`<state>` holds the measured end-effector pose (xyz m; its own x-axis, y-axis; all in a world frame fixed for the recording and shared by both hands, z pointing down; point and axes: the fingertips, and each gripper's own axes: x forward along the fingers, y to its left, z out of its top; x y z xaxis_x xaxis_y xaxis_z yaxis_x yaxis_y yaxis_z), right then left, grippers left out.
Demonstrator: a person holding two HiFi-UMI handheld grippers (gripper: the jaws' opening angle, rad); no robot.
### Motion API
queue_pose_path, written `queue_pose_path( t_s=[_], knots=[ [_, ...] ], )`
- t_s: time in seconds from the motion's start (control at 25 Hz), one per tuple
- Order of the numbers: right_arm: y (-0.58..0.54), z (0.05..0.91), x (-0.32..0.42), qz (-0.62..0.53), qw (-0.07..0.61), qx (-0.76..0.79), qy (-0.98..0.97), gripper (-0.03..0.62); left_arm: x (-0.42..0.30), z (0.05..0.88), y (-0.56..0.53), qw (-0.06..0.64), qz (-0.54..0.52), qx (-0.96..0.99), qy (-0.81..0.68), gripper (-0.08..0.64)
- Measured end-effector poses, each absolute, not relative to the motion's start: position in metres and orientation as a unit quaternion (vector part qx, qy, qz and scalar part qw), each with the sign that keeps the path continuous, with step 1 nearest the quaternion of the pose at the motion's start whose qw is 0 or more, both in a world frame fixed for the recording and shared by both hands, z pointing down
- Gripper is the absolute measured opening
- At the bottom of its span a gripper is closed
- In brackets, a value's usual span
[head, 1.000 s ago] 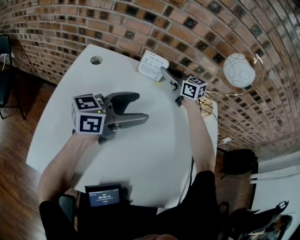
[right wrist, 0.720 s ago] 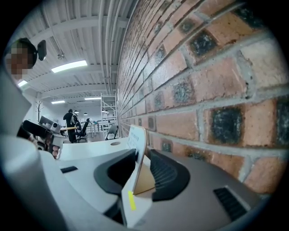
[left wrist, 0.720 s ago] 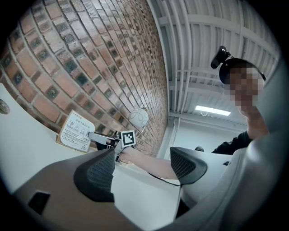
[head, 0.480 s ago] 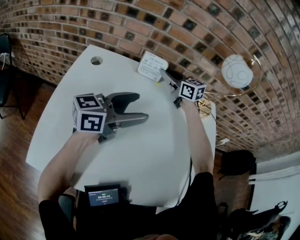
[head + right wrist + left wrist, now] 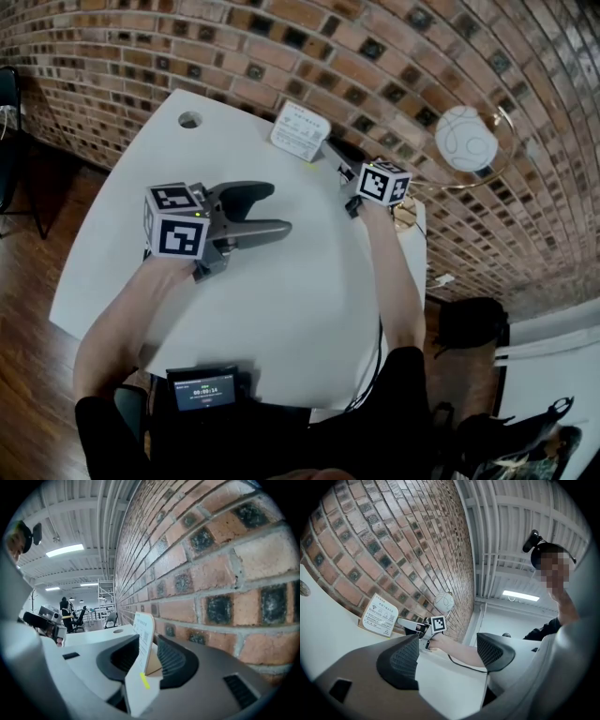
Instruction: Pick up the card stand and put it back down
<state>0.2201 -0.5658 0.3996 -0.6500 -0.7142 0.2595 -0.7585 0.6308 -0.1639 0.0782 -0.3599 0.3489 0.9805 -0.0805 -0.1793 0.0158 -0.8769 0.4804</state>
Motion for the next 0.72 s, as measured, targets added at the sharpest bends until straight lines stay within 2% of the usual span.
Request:
queue_pose_path(
  t_s=[0.72],
  knots=[
    [-0.502,0.346,0.203,0.122,0.037,0.406,-0.905,0.150,0.078,0.342,-0.359,0.239,-0.103,0.965,-0.009,0.385]
  ],
)
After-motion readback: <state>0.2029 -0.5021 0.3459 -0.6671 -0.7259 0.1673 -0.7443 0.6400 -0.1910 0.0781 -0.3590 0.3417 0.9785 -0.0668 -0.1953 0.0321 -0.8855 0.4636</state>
